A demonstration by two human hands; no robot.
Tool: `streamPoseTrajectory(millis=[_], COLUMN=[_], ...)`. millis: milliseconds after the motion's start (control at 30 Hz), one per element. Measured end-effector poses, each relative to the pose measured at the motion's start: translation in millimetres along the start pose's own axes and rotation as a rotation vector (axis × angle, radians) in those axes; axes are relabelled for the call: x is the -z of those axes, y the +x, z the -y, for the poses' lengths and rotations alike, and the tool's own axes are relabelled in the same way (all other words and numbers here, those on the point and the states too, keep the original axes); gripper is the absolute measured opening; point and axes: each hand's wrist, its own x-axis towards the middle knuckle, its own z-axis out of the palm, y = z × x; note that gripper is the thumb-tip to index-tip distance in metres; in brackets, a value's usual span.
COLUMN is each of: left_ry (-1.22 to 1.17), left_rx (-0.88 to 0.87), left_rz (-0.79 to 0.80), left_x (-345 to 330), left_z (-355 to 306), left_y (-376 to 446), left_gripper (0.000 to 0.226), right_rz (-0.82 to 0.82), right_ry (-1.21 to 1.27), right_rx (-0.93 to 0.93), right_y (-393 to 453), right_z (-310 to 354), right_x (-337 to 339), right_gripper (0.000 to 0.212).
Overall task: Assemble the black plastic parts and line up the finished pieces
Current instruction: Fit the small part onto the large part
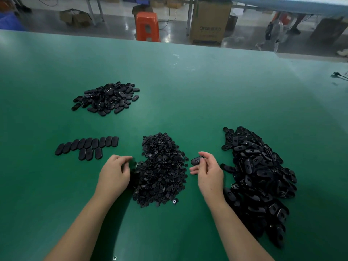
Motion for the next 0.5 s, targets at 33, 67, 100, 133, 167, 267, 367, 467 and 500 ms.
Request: streamPoseTrajectory(millis=[33,67,100,133,167,267,367,467,500], left_ry=[0.049,0.095,0.132,0.159,0.177,0.213,0.228,0.221,0.215], left_rx=[-0.011,-0.021,-0.020,-0.010,0.005,0.036,0.032,0.049,0.057], left_rz=[0.059,0.108,0.137,0.148,0.151,0.169,0.169,0.136,0.127], left_x=[4,7,9,12,13,12,9,5,3], left_z=[1,2,1,0,-2,-10,-18,-27,-29], left_y=[0,-1,-1,0,1,3,5,7,7], left_gripper=[0.029,0.030,0.030,0.032,0.033,0.033,0.031,0.026,0.026], right_rz=[0.001,0.003,0.005,0.007,0.005,-0.005,-0.004,0.000,-0.001], right_ry=[-0.003,-0.005,-0.008,-0.011,-0.016,-0.029,-0.033,-0.037,-0.040], right_rx=[-0.001,-0.001,0.000,0.003,0.006,0.013,0.015,0.015,0.016], right_y=[0,0,0,0,0,0,0,0,0], right_z=[0,0,0,1,1,1,0,0,0], right_x=[0,1,1,1,1,1,1,1,0], right_gripper=[0.023,0.023,0.023,0.023,0.024,0.023,0.022,0.023,0.023])
